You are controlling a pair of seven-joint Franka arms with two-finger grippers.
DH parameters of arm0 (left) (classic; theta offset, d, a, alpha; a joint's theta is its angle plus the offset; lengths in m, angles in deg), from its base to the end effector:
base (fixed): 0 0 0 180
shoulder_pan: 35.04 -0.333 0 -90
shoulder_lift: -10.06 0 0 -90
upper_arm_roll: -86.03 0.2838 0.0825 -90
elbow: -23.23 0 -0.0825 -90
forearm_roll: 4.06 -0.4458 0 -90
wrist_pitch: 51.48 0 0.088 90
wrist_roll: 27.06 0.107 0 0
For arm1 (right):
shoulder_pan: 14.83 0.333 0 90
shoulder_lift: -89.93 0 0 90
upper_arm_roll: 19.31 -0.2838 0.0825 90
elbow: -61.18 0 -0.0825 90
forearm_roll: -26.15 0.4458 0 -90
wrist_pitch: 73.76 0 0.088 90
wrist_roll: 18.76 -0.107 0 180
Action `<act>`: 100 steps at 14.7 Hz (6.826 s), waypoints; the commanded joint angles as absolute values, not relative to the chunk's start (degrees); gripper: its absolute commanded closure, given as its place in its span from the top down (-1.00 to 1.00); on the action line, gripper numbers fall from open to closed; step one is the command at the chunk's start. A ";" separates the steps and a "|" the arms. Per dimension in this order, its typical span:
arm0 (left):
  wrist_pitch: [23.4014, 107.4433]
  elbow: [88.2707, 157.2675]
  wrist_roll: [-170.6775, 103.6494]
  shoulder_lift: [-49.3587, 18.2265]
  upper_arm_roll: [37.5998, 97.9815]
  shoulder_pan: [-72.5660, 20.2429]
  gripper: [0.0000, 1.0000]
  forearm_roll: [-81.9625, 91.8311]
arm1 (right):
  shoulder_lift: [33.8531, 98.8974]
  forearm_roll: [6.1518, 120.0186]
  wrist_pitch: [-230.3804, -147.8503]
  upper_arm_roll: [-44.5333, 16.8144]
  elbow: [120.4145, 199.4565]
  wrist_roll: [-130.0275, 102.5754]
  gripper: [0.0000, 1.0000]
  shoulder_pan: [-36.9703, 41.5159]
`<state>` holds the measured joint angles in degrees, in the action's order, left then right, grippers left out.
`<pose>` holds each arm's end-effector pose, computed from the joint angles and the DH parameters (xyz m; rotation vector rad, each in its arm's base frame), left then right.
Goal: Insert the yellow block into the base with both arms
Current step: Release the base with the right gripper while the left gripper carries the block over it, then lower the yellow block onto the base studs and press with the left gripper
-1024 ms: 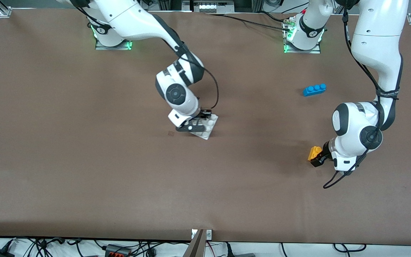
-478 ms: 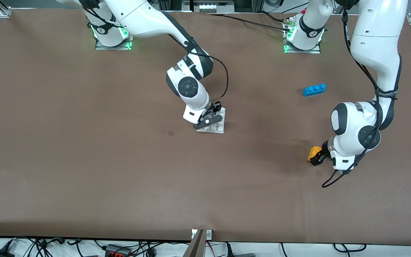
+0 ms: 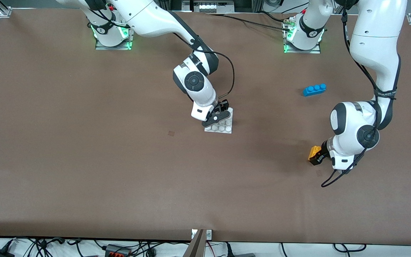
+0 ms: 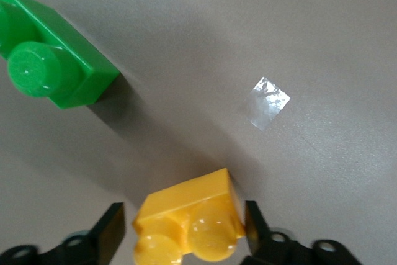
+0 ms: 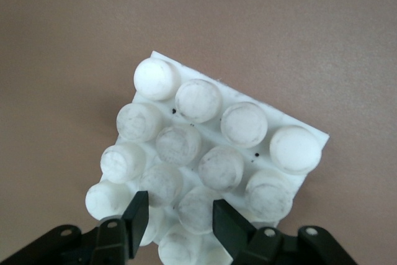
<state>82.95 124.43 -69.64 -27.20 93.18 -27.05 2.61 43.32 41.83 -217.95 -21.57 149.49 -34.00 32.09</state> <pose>0.6760 -0.0126 0.1201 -2.8804 -1.2007 0.0942 0.4883 0.5570 0.1203 -2.8345 -0.5275 -0.0370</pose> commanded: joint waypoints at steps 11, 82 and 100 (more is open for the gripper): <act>83.44 125.98 -68.55 -25.37 91.75 -26.51 0.10 3.41 | 63.71 41.81 -181.37 -20.63 147.93 -26.43 1.00 17.09; 84.66 124.22 -63.45 -27.56 68.36 -7.26 -0.12 -23.57 | 90.37 26.24 -163.85 -19.66 154.69 -18.14 1.00 -15.18; 85.19 126.41 -66.17 -26.25 68.19 -8.40 -0.13 -24.54 | 90.28 26.33 -163.76 -19.66 154.69 -18.14 1.00 -15.18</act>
